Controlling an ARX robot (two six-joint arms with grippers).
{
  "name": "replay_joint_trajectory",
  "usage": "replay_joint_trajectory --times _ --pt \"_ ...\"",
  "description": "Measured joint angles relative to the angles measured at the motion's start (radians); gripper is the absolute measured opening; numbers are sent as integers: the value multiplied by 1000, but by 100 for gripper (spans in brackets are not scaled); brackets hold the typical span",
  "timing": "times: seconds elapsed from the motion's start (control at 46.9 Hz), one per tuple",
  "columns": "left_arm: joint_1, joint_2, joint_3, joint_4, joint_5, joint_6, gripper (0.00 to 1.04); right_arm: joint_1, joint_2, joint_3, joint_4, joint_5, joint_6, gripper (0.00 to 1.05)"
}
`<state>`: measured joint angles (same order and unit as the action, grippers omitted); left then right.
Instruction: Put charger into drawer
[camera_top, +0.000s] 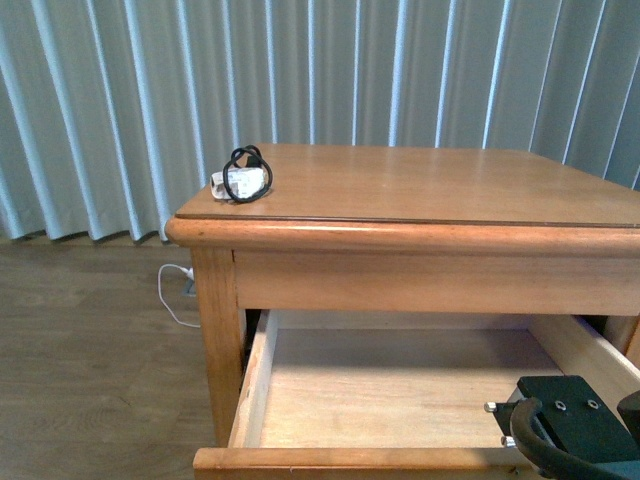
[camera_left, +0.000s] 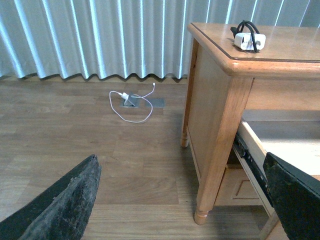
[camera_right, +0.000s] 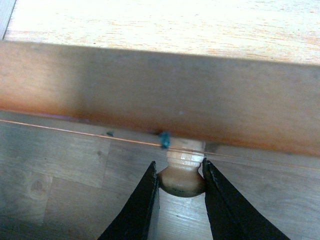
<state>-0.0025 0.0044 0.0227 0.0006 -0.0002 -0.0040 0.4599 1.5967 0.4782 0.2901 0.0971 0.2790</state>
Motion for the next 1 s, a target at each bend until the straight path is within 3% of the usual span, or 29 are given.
replay_joint_trajectory --times 0.298,0.49,0.703,1.002 --pt "0 0 0 0 0 0 99 0 -138 -25 -87 15 13 60" --pt "0 0 0 0 0 0 99 -26 -488 -49 -297 -79 -33 98" --pt "0 0 0 0 0 0 99 -171 -820 -12 -468 -197 -156 96" --pt "0 0 0 0 0 0 99 -474 -998 19 -560 -431 -216 96"
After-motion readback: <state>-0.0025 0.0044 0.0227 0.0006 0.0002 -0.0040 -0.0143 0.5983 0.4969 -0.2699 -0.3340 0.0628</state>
